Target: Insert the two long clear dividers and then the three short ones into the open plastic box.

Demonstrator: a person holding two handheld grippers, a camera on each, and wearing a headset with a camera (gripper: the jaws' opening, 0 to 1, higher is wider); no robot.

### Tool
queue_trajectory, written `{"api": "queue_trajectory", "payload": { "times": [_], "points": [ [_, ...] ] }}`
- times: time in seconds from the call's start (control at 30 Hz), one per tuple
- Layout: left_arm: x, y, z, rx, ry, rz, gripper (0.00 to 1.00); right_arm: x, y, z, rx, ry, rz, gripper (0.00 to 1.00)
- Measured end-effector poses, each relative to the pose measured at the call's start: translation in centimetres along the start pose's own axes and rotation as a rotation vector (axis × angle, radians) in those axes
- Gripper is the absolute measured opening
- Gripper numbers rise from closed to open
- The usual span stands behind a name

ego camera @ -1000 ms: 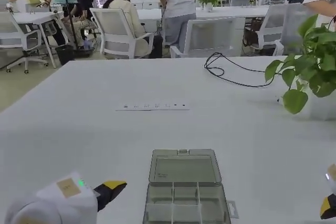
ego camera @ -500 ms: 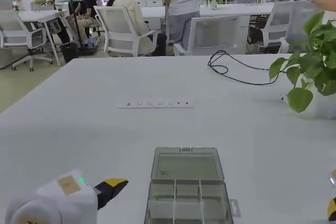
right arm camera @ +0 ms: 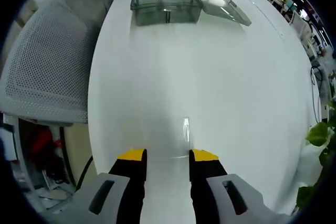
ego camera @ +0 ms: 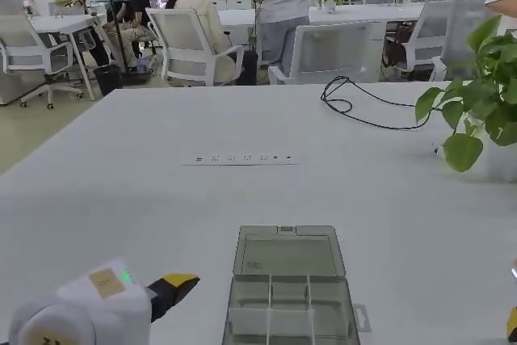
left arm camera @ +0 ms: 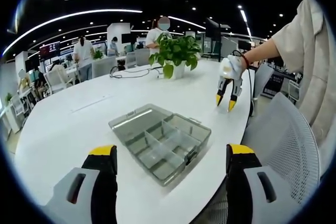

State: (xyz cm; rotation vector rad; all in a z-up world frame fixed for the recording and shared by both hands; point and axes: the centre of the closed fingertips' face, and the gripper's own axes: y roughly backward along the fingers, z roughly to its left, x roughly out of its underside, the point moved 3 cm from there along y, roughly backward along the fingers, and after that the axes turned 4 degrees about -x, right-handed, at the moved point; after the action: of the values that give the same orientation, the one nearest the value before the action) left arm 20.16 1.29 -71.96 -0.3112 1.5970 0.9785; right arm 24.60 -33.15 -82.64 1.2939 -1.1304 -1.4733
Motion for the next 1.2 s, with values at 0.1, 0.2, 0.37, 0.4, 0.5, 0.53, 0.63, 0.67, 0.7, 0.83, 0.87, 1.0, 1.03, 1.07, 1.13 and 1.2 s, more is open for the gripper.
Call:
{"api": "queue_trajectory", "payload": {
  "times": [0.1, 0.2, 0.37, 0.4, 0.5, 0.53, 0.63, 0.67, 0.7, 0.83, 0.87, 1.0, 1.03, 1.07, 1.13, 1.2],
  "points": [
    [0.0, 0.1, 0.0, 0.002, 0.002, 0.0, 0.86, 0.0, 0.0, 0.0, 0.002, -0.001, 0.003, 0.33],
    [0.0, 0.1, 0.0, 0.003, 0.004, 0.0, 0.86, 0.0, 0.0, 0.0, 0.006, -0.005, 0.003, 0.32],
    [0.0, 0.2, -0.1, 0.009, 0.009, -0.004, 0.84, 0.0, 0.1, 0.0, 0.035, -0.001, 0.002, 0.32],
    [0.0, 0.3, -0.1, 0.012, 0.014, -0.006, 0.84, -0.1, 0.2, -0.1, 0.048, 0.003, 0.0, 0.32],
    [-0.1, 0.3, -0.2, 0.018, 0.032, -0.016, 0.82, -0.6, 0.5, -0.2, 0.085, 0.011, -0.018, 0.32],
    [-0.1, 0.3, -0.2, 0.018, 0.036, -0.015, 0.82, -0.8, 0.7, -0.3, 0.097, 0.016, -0.025, 0.32],
    [-0.1, 0.2, -0.2, 0.019, 0.052, -0.018, 0.79, -1.8, 1.3, -0.7, 0.144, 0.036, -0.048, 0.32],
    [-0.1, 0.2, -0.3, 0.02, 0.064, -0.023, 0.79, -2.3, 1.6, -0.8, 0.165, 0.04, -0.063, 0.32],
    [-0.1, 0.2, -0.3, 0.023, 0.074, -0.027, 0.78, -2.8, 1.8, -0.9, 0.177, 0.046, -0.074, 0.32],
    [-0.2, 0.1, -0.5, 0.029, 0.109, -0.042, 0.75, -4.9, 2.7, -1.2, 0.233, 0.087, -0.12, 0.32],
    [-0.2, 0.0, -0.6, 0.032, 0.119, -0.046, 0.74, -5.6, 2.9, -1.2, 0.246, 0.097, -0.132, 0.32],
    [-0.3, -0.1, -0.7, 0.036, 0.161, -0.059, 0.69, -7.6, 3.6, -1.2, 0.284, 0.134, -0.171, 0.32],
    [-0.2, -0.1, -0.7, 0.035, 0.166, -0.059, 0.68, -8.3, 3.8, -1.1, 0.29, 0.145, -0.186, 0.32],
    [-0.3, -0.2, -0.8, 0.035, 0.172, -0.061, 0.67, -8.5, 3.9, -1.1, 0.291, 0.148, -0.19, 0.32],
    [-0.2, -0.3, -0.9, 0.037, 0.179, -0.061, 0.64, -9.6, 4.2, -1.0, 0.304, 0.167, -0.21, 0.32],
    [-0.1, -0.5, -1.1, 0.039, 0.184, -0.057, 0.62, -10.7, 4.5, -0.9, 0.315, 0.185, -0.231, 0.32]
  ]
}}
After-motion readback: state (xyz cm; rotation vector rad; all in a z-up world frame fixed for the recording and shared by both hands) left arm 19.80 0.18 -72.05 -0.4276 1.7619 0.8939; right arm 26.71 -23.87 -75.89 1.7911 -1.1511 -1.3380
